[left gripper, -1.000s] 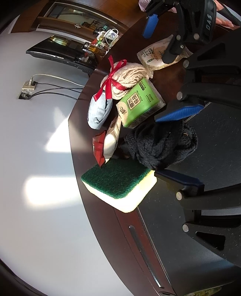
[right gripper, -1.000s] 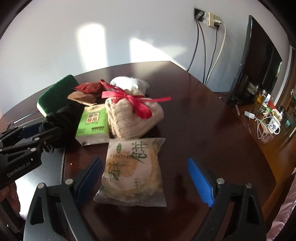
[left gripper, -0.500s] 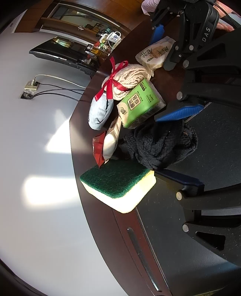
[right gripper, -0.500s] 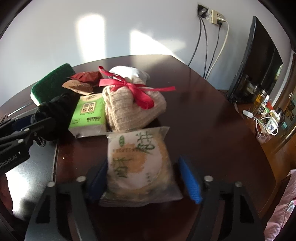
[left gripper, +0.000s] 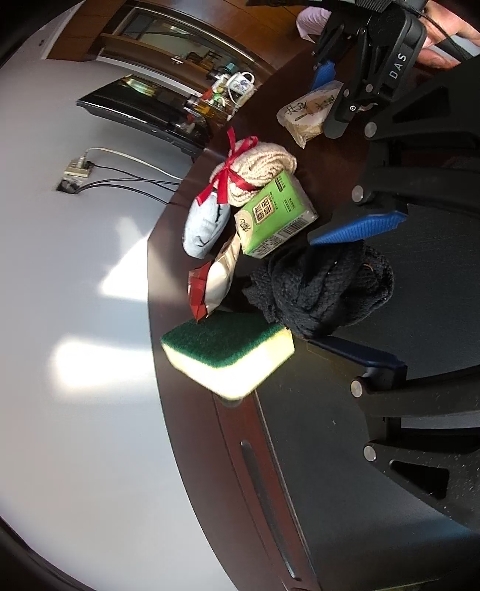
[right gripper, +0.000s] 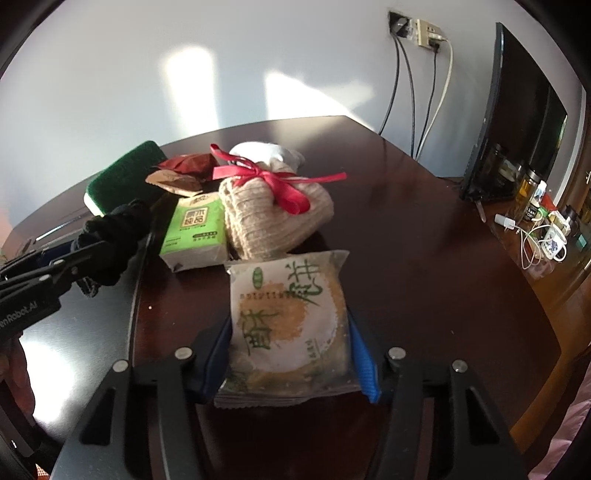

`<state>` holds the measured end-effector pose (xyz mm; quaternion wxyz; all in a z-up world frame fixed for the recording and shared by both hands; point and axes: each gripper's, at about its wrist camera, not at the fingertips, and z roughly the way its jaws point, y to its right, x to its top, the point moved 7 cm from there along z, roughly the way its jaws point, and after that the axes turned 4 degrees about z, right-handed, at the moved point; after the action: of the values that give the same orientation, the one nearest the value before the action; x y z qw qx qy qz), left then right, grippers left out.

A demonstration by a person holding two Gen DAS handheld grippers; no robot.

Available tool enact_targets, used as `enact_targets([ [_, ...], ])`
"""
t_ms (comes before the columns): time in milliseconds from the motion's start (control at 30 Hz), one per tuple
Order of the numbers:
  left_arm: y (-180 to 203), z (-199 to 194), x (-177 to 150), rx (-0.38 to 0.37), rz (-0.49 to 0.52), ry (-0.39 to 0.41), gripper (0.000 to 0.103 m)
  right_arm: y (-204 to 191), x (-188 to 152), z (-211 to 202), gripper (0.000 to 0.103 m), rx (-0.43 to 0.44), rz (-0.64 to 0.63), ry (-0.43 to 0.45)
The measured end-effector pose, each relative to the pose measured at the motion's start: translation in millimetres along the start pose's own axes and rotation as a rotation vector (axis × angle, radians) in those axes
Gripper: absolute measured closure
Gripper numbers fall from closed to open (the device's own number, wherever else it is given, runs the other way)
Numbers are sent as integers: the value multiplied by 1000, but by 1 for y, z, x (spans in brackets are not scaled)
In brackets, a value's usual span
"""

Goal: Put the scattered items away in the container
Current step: 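Grasp the wrapped pastry packet with the right gripper while the left lifts the black sock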

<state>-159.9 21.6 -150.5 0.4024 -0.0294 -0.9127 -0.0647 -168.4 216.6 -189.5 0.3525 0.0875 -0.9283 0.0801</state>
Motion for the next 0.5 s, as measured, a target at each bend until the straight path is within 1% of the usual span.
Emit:
enact_targets([
  [167,-13,-35,-7,-2,-32,38,51,-4,-4,-21,45,32,24,32],
  [500,-49,-112,-17,43,-73,126,51,-57,-7,-45,45,116,-31,67],
])
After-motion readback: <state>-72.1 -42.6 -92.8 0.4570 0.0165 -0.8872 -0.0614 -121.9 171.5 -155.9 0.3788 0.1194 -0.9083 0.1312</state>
